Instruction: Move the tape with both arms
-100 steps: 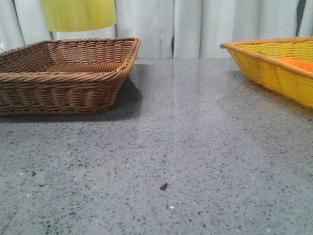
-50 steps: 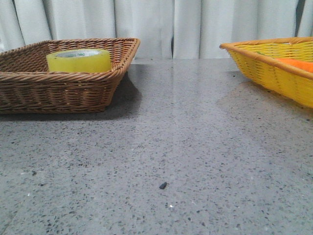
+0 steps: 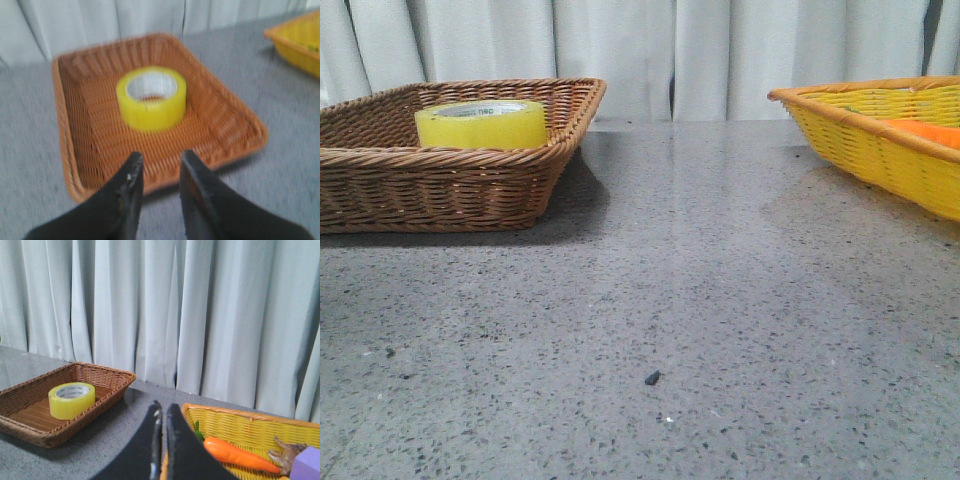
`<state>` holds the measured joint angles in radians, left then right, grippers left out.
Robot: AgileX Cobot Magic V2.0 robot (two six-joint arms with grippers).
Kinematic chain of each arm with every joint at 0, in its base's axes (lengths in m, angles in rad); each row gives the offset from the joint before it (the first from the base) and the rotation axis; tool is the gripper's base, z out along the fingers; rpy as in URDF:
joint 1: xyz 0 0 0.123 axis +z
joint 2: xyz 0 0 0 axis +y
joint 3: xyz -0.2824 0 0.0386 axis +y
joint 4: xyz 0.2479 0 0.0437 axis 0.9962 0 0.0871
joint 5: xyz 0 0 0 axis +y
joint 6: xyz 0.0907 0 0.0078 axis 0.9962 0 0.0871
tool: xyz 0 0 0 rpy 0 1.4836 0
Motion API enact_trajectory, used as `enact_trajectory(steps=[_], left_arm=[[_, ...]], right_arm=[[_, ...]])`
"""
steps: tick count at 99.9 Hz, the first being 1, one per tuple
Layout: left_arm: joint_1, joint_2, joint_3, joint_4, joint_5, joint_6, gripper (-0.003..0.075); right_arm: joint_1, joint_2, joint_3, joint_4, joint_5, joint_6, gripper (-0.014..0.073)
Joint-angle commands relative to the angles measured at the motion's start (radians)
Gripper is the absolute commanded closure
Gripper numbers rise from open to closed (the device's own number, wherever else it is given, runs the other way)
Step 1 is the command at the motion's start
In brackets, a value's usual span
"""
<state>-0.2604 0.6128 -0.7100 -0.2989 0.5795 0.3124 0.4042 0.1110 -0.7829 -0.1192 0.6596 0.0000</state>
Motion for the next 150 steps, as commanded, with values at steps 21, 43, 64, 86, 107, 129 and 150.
enact_trajectory(steps=[21,43,64,86,107,129,150], left_arm=[[-0.007,-0.207,0.111,-0.097,-0.14,-0.011,0.0616],[-0.028,-0.226,0.111,-0.209,-0.136,-0.011,0.0741],[-0.05,-0.226,0.111,-0.386,-0.15,-0.011,0.0741],[-0.05,-0.226,0.111,-0.377,-0.141,-0.009,0.0741],[-0.05,-0.258,0.227,-0.137,-0.181,-0.001,0.0741],[-0.05,-0.46,0.521,0.039,-0.504,-0.001,0.0741],[-0.022,-0.619,0.715,0.066,-0.579,-0.083,0.0741]], right_arm=[[0.0,-0.054,0.104,-0.024,-0.097,-0.015,0.0668],[0.0,-0.054,0.151,-0.024,-0.095,-0.015,0.0668],[0.0,-0.054,0.165,-0.024,-0.093,-0.015,0.0668],[0.0,-0.054,0.165,-0.024,-0.093,-0.015,0.0668],[0.0,-0.054,0.165,-0.024,-0.095,-0.015,0.0668],[0.0,-0.054,0.165,-0.024,-0.095,-0.015,0.0668],[0.0,-0.054,0.165,-0.024,-0.095,-0.015,0.0668]])
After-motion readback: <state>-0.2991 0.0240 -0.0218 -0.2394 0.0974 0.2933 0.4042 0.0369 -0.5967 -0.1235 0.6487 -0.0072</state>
